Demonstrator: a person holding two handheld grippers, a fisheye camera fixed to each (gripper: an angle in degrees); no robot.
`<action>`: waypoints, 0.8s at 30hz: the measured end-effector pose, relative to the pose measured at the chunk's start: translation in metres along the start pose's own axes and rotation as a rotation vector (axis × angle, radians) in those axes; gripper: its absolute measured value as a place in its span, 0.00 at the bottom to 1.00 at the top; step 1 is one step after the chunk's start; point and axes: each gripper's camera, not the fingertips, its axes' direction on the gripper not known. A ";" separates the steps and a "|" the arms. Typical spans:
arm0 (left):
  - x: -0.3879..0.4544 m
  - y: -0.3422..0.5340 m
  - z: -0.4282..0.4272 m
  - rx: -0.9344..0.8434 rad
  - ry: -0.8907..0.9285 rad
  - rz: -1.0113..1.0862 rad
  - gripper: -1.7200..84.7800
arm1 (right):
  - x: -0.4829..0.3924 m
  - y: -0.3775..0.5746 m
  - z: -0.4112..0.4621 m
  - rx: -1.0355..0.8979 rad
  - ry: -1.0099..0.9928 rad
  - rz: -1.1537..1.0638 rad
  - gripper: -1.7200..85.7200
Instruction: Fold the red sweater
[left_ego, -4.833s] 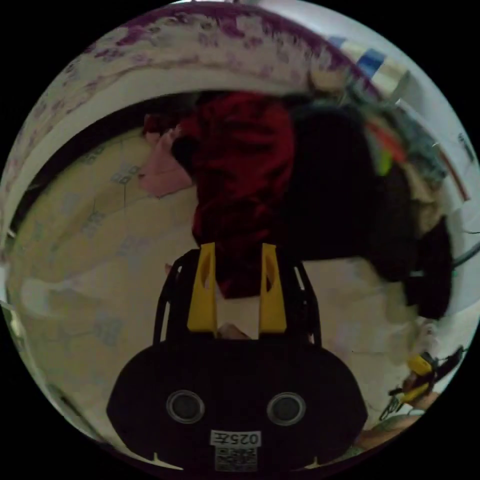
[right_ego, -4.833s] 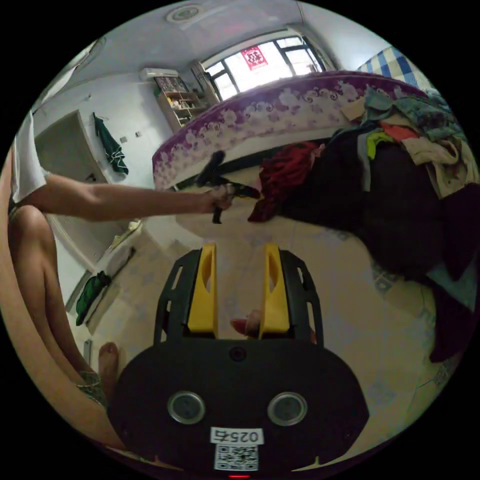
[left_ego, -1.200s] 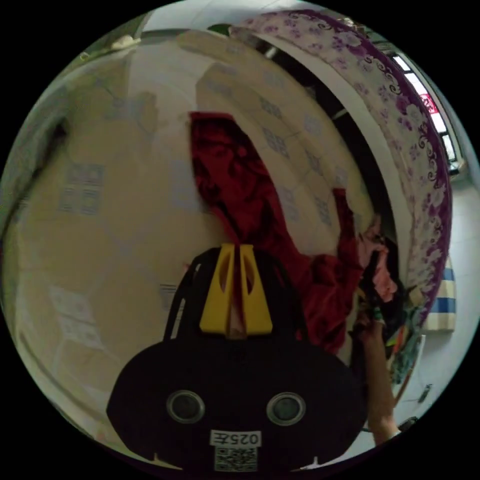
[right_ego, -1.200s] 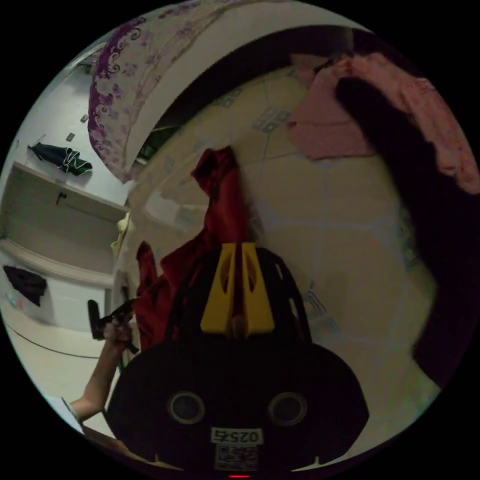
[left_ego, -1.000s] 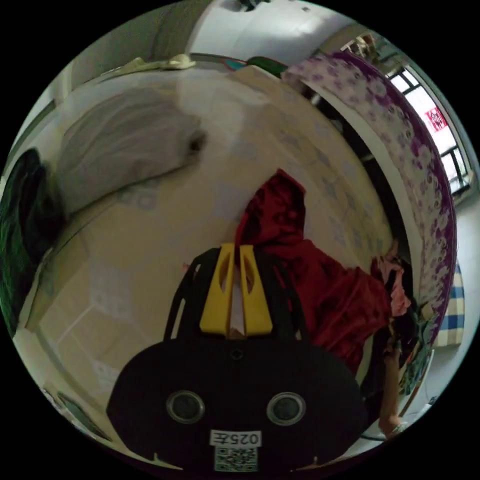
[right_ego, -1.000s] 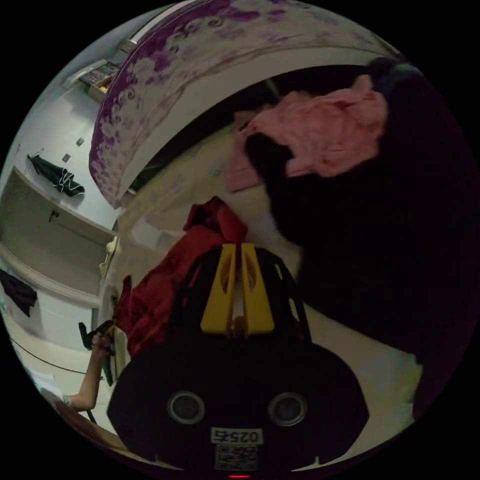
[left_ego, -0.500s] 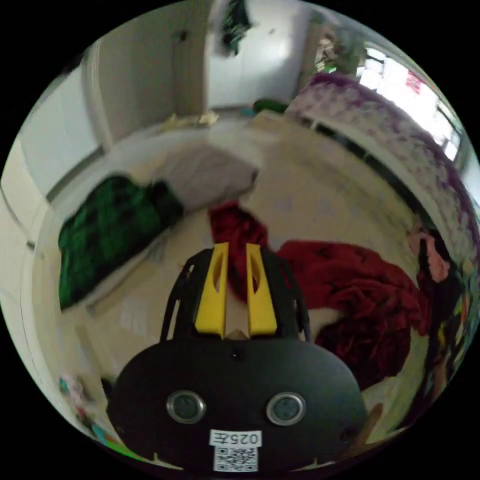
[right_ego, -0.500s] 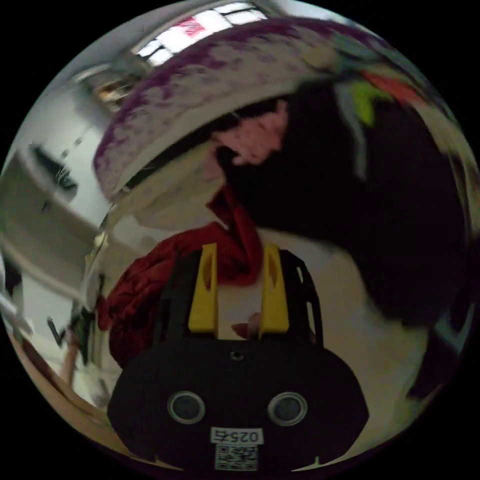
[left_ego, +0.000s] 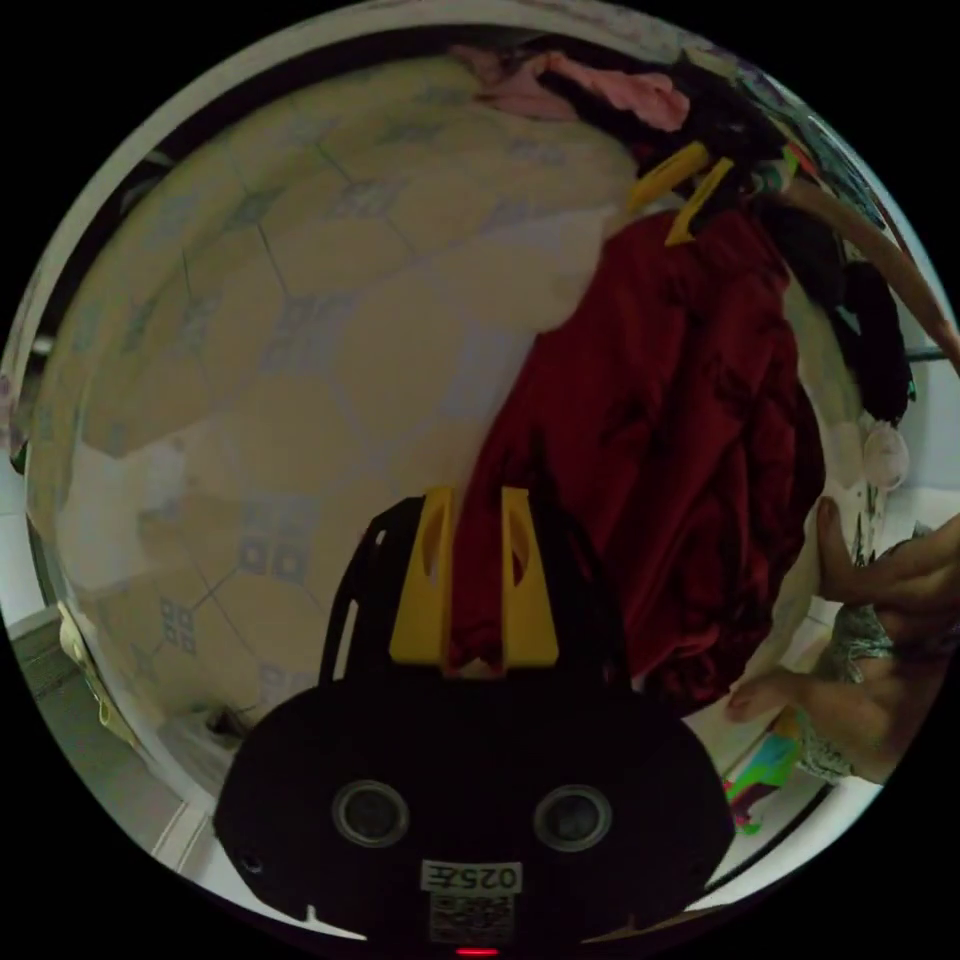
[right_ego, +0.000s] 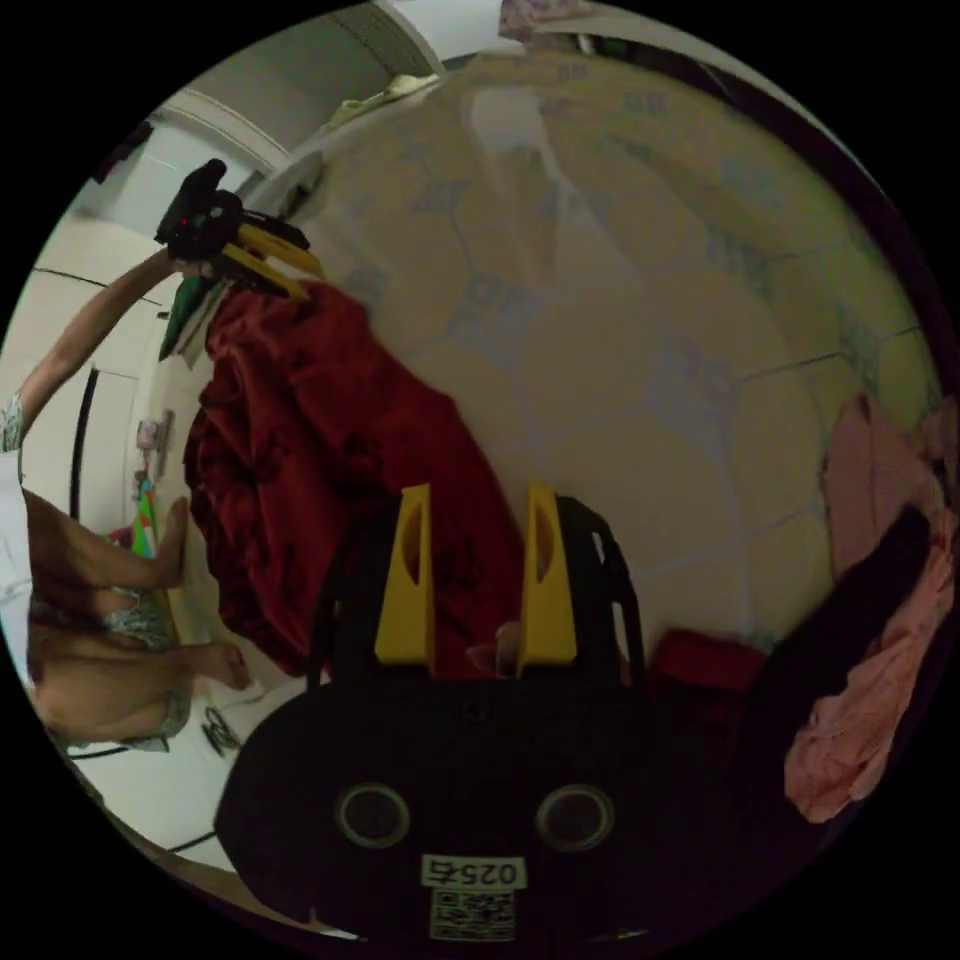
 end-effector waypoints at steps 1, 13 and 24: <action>0.003 0.003 0.002 -0.014 0.003 -0.009 0.06 | -0.009 -0.001 0.001 -0.008 0.044 -0.030 0.10; 0.089 0.187 -0.129 0.394 -0.032 -0.234 0.01 | -0.134 0.040 -0.099 0.162 0.449 -0.070 0.01; 0.306 0.299 -0.243 1.217 0.551 0.245 0.00 | -0.374 -0.101 -0.330 0.754 -0.169 -0.522 0.01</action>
